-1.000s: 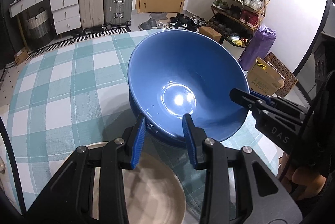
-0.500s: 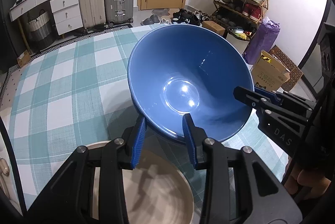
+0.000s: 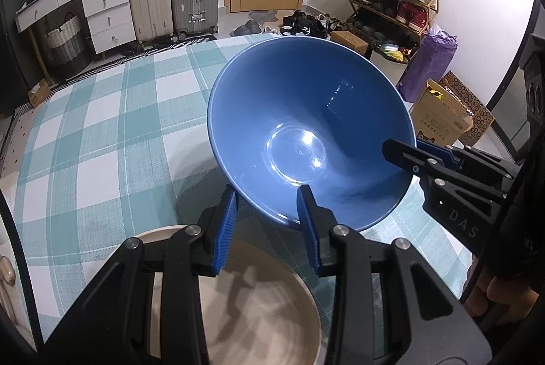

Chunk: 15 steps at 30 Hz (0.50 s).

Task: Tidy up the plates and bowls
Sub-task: 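Lower the held bowl into the nested blue bowls with both tools, then open both tools and release the bowl onto the stack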

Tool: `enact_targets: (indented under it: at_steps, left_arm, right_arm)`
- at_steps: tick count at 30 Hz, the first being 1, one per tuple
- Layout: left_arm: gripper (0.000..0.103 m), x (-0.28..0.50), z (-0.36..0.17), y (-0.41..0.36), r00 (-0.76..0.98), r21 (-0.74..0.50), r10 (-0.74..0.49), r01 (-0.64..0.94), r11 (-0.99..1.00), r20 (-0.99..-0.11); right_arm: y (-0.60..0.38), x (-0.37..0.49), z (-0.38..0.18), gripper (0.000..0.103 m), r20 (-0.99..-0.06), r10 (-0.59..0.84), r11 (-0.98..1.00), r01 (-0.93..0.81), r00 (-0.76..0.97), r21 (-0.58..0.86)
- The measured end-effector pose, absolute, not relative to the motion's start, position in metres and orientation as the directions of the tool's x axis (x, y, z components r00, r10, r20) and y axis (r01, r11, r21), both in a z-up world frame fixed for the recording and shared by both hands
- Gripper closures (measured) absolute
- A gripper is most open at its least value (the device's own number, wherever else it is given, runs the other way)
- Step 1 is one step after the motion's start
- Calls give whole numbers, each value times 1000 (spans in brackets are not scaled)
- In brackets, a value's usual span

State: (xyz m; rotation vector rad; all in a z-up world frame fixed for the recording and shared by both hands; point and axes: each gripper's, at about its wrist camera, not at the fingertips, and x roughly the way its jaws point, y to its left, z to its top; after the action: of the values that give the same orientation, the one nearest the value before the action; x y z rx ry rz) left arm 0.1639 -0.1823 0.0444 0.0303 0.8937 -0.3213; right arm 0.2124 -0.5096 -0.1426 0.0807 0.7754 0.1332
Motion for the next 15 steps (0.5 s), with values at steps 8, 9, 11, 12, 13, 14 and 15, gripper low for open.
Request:
enact_targets:
  at_steps: [8, 9, 11, 12, 13, 14, 15]
  left_arm:
    - [71, 163, 43, -181, 581, -109, -264, 288, 951, -770]
    - [70, 163, 43, -181, 581, -108, -263, 288, 952, -770]
    - [70, 164, 41, -180, 580, -113, -267, 288, 951, -770]
    - [70, 165, 40, -179, 578, -118, -270, 287, 950, -770]
    - [70, 166, 38, -178, 576, -120, -272, 288, 950, -771]
    - [70, 166, 38, -178, 577, -121, -272, 287, 950, -770]
    - [70, 165, 39, -178, 577, -121, -272, 287, 950, -770]
  right_arm:
    - [-509, 212, -144, 83, -697, 143, 990, -88, 702, 114]
    - [-508, 212, -144, 83, -698, 146, 989, -88, 701, 119]
    - [-509, 211, -143, 83, -697, 152, 988, -90, 701, 124]
    - [-510, 211, -142, 83, -697, 153, 988, -92, 700, 126]
    - [-510, 211, -142, 83, -698, 156, 987, -92, 699, 128]
    - [-511, 211, -142, 83, -697, 158, 987, -93, 699, 130]
    - [-512, 211, -142, 83, -698, 159, 987, -93, 698, 132]
